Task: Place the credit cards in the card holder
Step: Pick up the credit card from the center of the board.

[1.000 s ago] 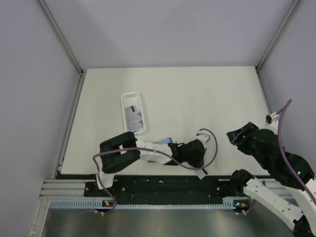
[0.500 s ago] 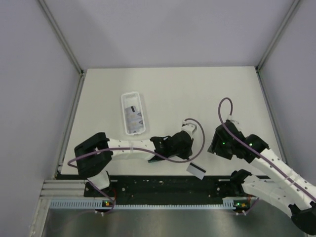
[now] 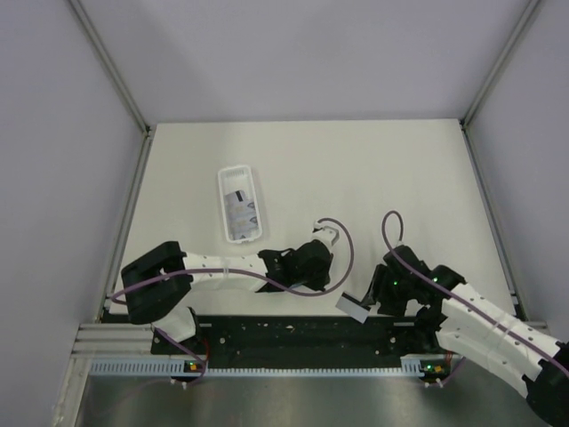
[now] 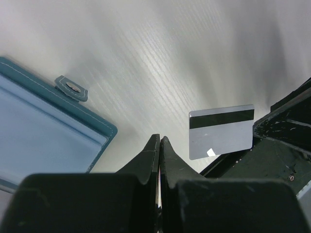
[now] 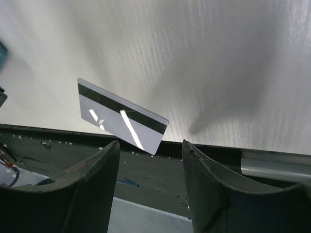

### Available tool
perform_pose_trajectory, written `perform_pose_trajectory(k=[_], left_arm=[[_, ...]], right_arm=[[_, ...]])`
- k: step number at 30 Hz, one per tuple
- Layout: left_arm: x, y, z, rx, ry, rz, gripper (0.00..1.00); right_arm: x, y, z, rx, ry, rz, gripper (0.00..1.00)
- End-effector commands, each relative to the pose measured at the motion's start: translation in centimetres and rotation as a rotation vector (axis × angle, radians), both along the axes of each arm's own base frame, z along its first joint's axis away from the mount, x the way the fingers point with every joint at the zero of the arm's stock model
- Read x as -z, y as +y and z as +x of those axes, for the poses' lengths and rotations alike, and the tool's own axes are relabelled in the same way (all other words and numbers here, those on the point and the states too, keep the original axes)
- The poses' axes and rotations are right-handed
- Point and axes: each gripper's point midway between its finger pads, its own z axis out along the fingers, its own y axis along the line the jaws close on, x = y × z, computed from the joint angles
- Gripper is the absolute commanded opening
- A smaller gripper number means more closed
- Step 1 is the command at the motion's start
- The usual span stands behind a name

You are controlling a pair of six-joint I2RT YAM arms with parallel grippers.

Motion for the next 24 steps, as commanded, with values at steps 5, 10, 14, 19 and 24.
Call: perform_pose_trajectory(k=[5,10,14,19,24], left_arm=[[1.0,-0.9,-0.7,0.027,0.03,-0.018,0.0],[2.0,-1.5,-1.3,0.045,0.042,-0.021,0.0],[3.0,-1.4,-1.8,0.05,0.058,-0.012,0.0],[3.7,-1.6,-2.4,0.06,0.071,-0.004,0.0],[4.3,-1.6,-2.6,0.052,0.083,-0.004,0.0]], right_arm=[[1.3,1.7,-0.4,0.0,0.033,0.083,0.55],[2.6,1.6,-0.9,0.004,0.064,0.085,0.55],[3.0,1.5,-1.2,0.009,0.069,0.083,0.55],[3.1,1.5,-2.0,-0.014,0.091,0.084,0.55],[3.0,1.0,-2.7,-0.026,0.11,0.064,0.55]])
